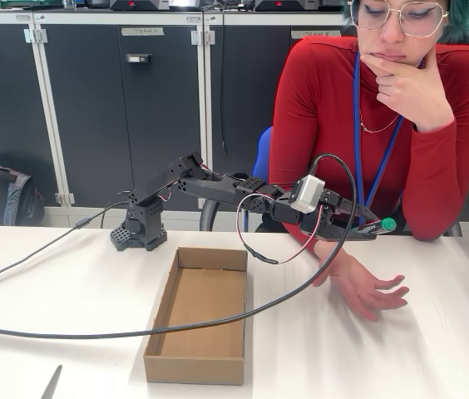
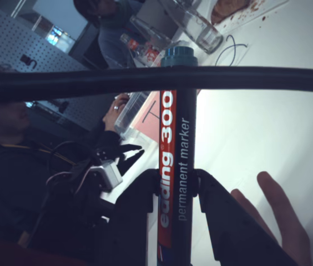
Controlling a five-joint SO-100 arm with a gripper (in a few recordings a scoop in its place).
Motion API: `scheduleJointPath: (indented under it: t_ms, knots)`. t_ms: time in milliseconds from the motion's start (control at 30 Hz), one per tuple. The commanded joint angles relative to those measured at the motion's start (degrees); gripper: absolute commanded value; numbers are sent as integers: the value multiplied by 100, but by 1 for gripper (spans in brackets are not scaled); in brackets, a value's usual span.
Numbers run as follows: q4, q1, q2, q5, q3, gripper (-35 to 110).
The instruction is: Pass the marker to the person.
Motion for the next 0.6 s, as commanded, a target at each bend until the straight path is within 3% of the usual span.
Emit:
scheduleJointPath:
  t_ms: [0,567]
  knots:
    - [-141,97,334,466,-176,-5]
    - [905,70,1187,2443,1380,-5]
